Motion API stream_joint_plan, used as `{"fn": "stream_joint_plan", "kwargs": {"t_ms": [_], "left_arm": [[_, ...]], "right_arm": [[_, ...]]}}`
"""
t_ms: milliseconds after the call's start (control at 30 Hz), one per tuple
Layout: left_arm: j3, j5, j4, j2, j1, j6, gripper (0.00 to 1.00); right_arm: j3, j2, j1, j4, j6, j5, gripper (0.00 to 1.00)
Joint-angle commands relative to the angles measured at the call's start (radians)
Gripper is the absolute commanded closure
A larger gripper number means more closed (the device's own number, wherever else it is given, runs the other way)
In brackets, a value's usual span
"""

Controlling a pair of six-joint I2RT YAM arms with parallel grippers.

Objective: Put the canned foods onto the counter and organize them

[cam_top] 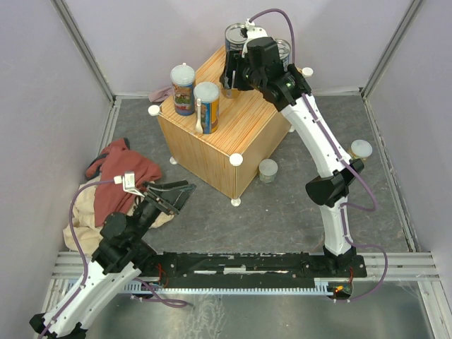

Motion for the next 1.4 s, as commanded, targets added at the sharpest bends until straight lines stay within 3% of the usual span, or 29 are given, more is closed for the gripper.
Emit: {"fn": "stream_joint_plan", "kwargs": {"t_ms": [0, 300, 500, 967, 1167, 1367], "left_arm": [[0.002, 0.008, 0.052, 0.002, -0.003, 0.015, 0.01], [-0.003, 0.006, 0.051, -0.006, -0.004, 0.007, 0.01], [0.004, 0.005, 0.042, -0.010, -0.003, 0.005, 0.01], [0.010, -0.011, 0.018, -0.029, -0.003, 0.001, 0.01], [0.010, -0.017, 0.010, -0.037, -0.003, -0.002, 0.01], [0.008, -0.019, 0.005, -0.035, -0.004, -0.004, 0.01]], "right_arm": [[0.055, -0.006, 0.004, 0.104, -0.007, -0.009, 0.26], [0.048, -0.009, 0.003, 0.118, -0.018, -0.001, 0.13], [0.027, -0.035, 0.003, 0.142, -0.021, 0.003, 0.12], [-0.311, -0.296, 0.006, 0.307, -0.063, 0.036, 0.15], [-0.520, -0.409, 0.006, 0.374, -0.066, 0.049, 0.23], [-0.670, -0.453, 0.006, 0.427, -0.066, 0.065, 0.43]]}}
